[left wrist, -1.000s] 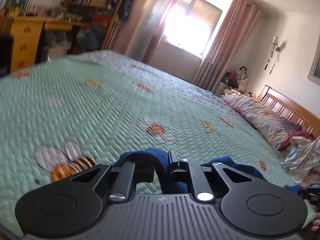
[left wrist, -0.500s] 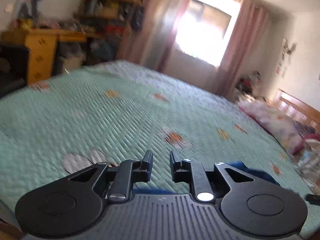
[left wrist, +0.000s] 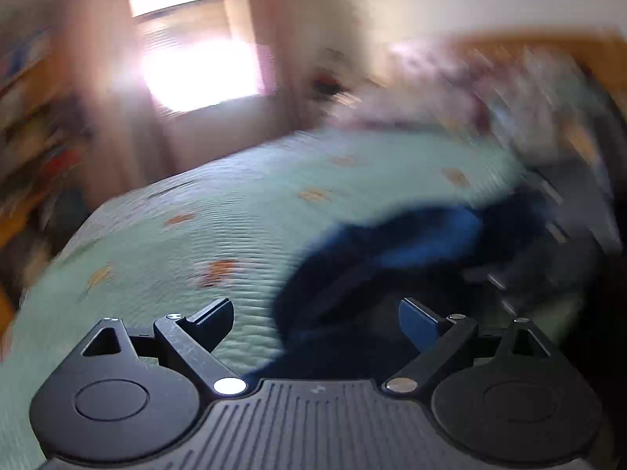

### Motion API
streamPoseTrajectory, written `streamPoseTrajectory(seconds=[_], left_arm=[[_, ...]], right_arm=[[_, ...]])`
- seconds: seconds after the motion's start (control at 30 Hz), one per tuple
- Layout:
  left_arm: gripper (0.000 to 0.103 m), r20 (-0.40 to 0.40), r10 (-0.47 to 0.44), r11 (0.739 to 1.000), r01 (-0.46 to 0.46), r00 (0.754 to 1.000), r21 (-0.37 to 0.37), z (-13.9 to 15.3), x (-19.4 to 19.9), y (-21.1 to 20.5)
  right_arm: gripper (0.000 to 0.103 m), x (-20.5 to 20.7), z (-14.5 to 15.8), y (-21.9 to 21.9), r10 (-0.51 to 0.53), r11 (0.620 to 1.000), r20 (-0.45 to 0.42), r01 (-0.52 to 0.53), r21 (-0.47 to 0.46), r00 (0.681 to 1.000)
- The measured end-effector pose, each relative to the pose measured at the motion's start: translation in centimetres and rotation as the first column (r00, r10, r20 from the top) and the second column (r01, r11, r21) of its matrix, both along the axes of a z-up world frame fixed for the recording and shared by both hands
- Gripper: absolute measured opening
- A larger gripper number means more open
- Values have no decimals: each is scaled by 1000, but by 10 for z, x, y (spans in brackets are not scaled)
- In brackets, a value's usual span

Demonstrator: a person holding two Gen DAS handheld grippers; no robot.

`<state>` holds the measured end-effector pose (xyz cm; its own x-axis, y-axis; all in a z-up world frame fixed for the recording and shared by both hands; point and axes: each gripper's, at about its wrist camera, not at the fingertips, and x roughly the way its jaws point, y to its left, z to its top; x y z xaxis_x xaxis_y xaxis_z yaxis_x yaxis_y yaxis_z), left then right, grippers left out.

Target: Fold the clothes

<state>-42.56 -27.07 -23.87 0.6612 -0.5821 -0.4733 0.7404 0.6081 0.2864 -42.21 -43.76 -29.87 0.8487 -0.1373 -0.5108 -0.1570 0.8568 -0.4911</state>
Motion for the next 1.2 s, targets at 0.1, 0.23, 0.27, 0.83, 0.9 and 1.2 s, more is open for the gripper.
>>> streamPoseTrajectory(seconds=[0.1, 0.23, 0.27, 0.83, 0.9, 1.2], left_arm=[[92, 62, -108, 988, 100, 992, 117, -18, -7, -37], [90, 88, -210, 961, 189, 974, 203, -36, -13, -65], [90, 95, -231, 955, 208, 968, 211, -37, -15, -68], [89, 260, -415, 879, 309, 872, 364, -60, -48, -98], [88, 272, -427, 846, 274, 863, 458, -72, -43, -110], [15, 16, -127, 961, 119, 992, 249, -58, 18, -90]], right_arm=[[62, 18, -9, -13, 51, 996, -37, -53, -68, 998], [5, 33, 22, -39, -8, 994, -15, 9, 107, 1000], [5, 32, 37, -48, -40, 985, 35, 33, 172, 999], [5, 38, 92, -109, -259, 762, 117, 128, 635, 959], [6, 39, 98, -106, -252, 766, 128, 117, 632, 959], [6, 36, 99, -108, -305, 739, 159, 128, 661, 939]])
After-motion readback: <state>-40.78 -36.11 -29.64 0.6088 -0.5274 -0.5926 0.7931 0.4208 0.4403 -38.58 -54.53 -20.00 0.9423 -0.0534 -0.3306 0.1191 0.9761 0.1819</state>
